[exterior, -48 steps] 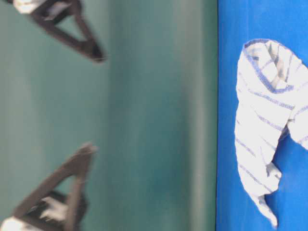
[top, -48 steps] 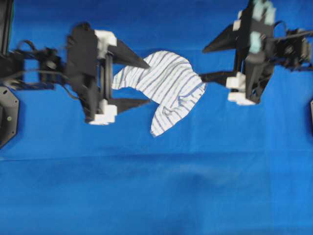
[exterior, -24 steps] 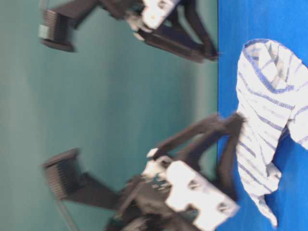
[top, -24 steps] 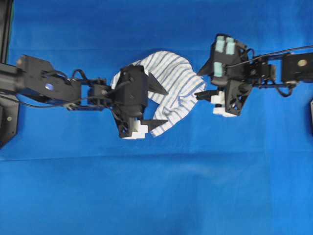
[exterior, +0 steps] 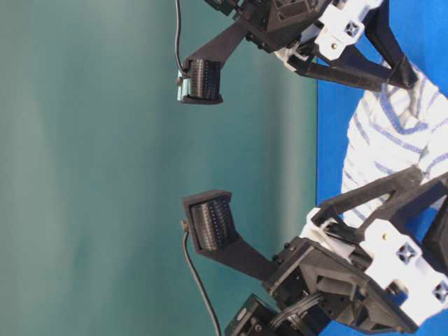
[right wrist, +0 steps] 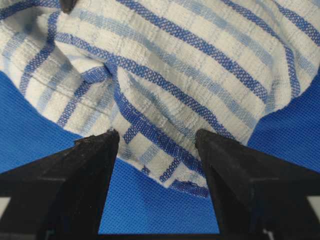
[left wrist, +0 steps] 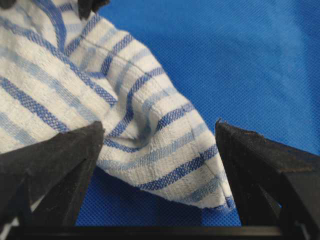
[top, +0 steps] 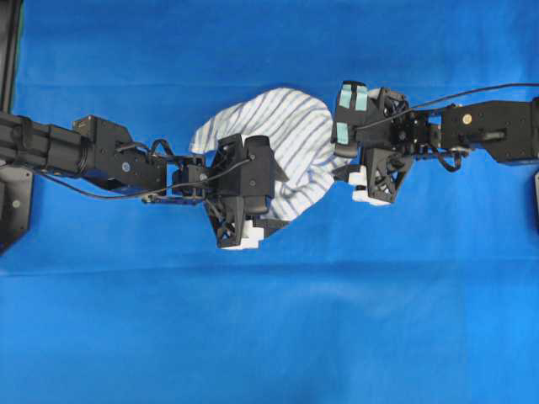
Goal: Lift the towel with both arms.
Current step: 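Move both grippers in and grasp the towel edges, then lift the towel upward with both grippers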
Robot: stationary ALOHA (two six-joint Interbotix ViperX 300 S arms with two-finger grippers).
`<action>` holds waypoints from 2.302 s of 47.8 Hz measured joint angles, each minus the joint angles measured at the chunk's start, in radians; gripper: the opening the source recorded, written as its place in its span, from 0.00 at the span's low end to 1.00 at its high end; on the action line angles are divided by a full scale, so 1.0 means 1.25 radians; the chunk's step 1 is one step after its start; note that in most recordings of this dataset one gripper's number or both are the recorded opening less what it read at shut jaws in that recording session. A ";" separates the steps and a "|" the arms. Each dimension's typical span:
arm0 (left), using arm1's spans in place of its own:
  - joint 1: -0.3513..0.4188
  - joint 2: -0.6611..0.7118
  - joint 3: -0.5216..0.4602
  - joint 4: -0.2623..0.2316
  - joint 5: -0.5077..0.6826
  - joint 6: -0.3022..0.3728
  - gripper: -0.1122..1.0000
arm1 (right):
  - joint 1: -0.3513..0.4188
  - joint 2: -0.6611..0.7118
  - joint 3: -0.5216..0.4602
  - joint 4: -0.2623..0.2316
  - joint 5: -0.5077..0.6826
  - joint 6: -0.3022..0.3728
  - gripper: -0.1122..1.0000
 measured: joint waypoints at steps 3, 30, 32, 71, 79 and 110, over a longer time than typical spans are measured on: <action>0.000 0.001 0.000 0.000 0.000 0.000 0.85 | 0.000 0.000 0.000 0.000 0.000 0.000 0.68; 0.010 0.001 -0.002 0.000 0.050 -0.002 0.11 | -0.001 0.000 -0.005 -0.001 -0.010 -0.002 0.13; 0.010 0.000 -0.001 0.000 0.052 -0.002 0.11 | -0.002 0.000 -0.007 -0.001 -0.009 -0.001 0.13; 0.048 -0.418 -0.025 0.000 0.340 0.007 0.11 | -0.001 -0.307 -0.236 0.006 0.310 -0.005 0.13; 0.054 -0.491 -0.069 0.002 0.417 0.007 0.11 | -0.001 -0.315 -0.310 0.007 0.361 -0.013 0.13; 0.059 -0.633 -0.201 0.007 0.580 0.063 0.11 | 0.027 -0.317 -0.535 0.000 0.447 -0.064 0.13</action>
